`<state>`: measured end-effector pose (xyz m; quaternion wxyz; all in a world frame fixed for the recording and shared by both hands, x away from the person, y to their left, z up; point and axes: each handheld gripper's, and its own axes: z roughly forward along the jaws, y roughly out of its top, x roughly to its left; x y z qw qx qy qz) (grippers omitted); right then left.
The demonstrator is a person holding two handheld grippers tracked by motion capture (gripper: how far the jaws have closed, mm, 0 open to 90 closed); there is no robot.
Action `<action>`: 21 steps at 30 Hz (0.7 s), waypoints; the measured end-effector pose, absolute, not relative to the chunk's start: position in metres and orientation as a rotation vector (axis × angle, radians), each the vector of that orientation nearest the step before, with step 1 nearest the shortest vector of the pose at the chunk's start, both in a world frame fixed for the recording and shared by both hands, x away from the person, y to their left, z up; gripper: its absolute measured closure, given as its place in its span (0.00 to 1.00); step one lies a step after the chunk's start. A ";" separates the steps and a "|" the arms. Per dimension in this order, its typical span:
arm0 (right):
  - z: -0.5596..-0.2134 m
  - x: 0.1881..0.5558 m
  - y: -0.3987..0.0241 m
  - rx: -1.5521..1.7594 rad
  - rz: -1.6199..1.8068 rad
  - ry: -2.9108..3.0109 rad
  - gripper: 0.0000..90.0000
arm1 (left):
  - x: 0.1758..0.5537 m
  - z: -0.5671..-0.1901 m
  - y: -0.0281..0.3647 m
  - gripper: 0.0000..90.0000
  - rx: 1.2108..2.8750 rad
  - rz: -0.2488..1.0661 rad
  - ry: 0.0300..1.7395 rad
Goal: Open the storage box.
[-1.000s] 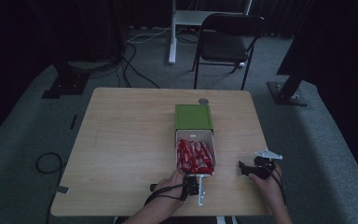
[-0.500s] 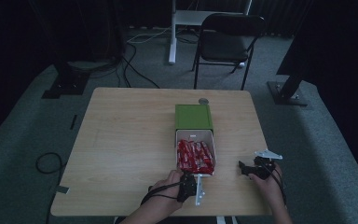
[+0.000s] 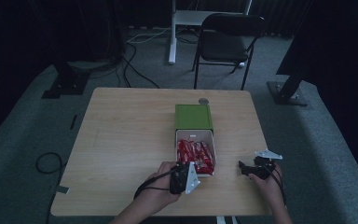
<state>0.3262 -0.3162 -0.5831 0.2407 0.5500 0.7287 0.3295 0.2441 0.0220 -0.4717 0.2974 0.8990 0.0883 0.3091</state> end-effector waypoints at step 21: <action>-0.583 0.326 -0.316 1.505 0.901 1.994 0.14 | 0.281 -0.448 0.081 0.71 2.138 0.749 0.512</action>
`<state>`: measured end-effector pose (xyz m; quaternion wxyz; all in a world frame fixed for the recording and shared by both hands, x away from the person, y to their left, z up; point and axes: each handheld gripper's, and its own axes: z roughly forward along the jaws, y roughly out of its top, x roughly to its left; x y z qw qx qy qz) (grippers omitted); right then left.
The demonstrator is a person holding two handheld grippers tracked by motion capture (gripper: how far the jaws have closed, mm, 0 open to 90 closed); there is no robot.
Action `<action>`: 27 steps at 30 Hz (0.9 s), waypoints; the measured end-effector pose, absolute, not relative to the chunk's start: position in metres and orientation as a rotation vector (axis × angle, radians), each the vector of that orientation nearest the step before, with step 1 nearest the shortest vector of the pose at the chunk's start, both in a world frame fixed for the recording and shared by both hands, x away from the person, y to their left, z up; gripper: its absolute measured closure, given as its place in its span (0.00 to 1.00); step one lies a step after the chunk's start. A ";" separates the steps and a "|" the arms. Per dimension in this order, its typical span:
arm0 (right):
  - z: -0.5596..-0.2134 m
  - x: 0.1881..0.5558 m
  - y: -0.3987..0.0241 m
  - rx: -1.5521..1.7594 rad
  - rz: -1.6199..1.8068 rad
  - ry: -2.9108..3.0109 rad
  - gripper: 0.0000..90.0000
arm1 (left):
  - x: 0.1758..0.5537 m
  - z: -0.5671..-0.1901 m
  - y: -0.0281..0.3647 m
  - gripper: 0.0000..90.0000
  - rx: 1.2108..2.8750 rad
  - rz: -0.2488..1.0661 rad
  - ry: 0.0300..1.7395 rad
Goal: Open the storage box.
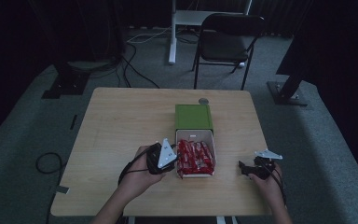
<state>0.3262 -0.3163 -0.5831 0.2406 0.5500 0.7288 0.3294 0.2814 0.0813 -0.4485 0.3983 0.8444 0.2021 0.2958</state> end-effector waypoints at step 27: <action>-0.583 0.326 -0.316 1.504 0.901 1.994 0.14 | 0.306 -0.478 0.153 0.69 1.990 0.706 0.843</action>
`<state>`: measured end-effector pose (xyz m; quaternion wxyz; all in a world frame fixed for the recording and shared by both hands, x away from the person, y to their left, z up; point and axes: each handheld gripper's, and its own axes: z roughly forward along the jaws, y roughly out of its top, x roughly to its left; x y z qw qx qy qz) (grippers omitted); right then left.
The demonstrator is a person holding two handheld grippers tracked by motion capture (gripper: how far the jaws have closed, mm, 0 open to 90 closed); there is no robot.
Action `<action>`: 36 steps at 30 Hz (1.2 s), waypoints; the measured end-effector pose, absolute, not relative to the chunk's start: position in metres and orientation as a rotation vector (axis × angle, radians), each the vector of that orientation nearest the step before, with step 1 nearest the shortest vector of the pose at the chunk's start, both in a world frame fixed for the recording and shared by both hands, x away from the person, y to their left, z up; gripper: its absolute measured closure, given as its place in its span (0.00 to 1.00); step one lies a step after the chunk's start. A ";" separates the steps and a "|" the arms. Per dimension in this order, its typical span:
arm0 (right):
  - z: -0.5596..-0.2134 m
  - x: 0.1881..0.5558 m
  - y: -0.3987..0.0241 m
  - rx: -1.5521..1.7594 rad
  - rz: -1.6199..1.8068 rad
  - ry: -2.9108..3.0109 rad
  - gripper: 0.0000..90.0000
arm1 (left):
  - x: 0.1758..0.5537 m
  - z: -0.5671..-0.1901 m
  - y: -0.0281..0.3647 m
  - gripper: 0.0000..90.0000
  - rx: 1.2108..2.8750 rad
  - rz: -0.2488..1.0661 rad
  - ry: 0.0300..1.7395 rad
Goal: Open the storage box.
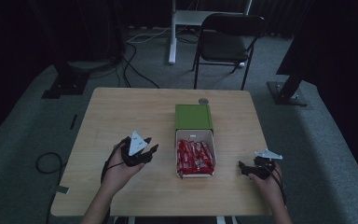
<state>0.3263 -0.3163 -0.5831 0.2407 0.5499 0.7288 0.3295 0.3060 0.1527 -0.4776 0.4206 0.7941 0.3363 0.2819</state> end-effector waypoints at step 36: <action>-0.583 0.326 -0.316 1.503 0.901 1.994 0.14 | 0.310 -0.545 0.240 0.12 1.908 0.612 1.298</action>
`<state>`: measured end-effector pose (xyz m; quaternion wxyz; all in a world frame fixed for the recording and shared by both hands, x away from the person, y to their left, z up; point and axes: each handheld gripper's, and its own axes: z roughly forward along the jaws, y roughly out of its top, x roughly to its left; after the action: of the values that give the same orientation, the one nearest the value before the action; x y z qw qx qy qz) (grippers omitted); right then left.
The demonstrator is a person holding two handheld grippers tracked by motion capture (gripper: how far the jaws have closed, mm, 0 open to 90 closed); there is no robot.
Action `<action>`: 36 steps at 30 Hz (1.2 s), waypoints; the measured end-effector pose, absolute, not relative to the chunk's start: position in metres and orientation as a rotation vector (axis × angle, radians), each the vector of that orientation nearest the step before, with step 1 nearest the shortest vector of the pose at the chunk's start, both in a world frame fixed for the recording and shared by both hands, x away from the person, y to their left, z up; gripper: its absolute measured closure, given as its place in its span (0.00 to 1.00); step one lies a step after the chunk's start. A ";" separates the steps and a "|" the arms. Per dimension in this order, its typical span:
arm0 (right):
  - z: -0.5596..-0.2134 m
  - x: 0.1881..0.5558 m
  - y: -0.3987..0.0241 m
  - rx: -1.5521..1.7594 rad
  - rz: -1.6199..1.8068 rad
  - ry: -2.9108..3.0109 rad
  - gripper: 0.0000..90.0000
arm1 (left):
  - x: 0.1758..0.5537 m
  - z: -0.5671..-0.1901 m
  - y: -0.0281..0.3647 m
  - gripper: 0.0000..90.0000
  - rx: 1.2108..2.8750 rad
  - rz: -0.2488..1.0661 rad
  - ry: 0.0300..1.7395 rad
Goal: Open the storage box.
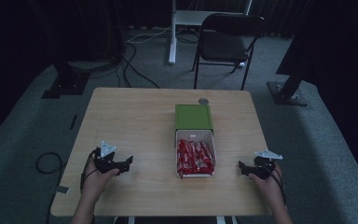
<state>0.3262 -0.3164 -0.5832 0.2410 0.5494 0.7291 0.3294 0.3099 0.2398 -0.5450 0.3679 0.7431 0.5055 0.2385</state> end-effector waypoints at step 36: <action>-0.583 0.326 -0.316 1.502 0.901 1.995 0.14 | 0.298 -0.574 0.277 0.03 1.812 0.702 1.666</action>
<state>0.3262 -0.3164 -0.5831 0.2408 0.5491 0.7293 0.3294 0.2983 0.2766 -0.5740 0.2869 0.6781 0.6235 0.2628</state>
